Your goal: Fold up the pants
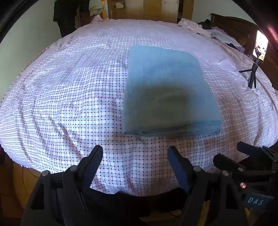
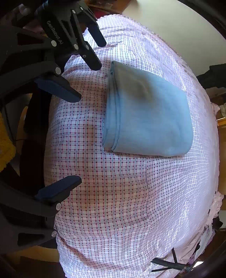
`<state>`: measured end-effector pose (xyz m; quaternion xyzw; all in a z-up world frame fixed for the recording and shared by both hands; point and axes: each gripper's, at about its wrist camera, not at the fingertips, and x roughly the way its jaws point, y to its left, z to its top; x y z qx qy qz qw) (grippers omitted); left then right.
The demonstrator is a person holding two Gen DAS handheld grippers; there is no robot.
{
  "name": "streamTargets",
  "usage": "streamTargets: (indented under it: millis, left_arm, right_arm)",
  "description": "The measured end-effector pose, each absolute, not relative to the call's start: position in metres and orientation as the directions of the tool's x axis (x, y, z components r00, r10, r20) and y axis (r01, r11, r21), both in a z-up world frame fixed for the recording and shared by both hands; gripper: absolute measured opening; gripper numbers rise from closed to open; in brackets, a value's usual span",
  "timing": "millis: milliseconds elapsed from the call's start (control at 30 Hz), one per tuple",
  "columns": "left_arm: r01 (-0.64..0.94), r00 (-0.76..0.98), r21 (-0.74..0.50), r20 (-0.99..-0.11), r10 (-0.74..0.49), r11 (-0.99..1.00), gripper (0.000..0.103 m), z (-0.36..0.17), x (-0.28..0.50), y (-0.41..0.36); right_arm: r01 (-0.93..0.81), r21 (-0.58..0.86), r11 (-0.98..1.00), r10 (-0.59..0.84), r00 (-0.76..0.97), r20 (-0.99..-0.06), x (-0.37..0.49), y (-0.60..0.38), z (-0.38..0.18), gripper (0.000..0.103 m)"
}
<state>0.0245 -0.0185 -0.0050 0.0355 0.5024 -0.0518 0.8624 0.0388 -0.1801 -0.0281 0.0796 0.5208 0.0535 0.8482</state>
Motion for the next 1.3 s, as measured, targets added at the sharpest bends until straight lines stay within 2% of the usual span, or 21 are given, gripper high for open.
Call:
streamTargets:
  millis: [1300]
  left_arm:
    - [0.126,0.464,0.013,-0.885,-0.048,0.992,0.08,-0.0069,0.0222,-0.0227]
  right_arm:
    - [0.005,0.202,0.979,0.177,0.459,-0.87,0.0301,-0.1785,-0.0223,0.081]
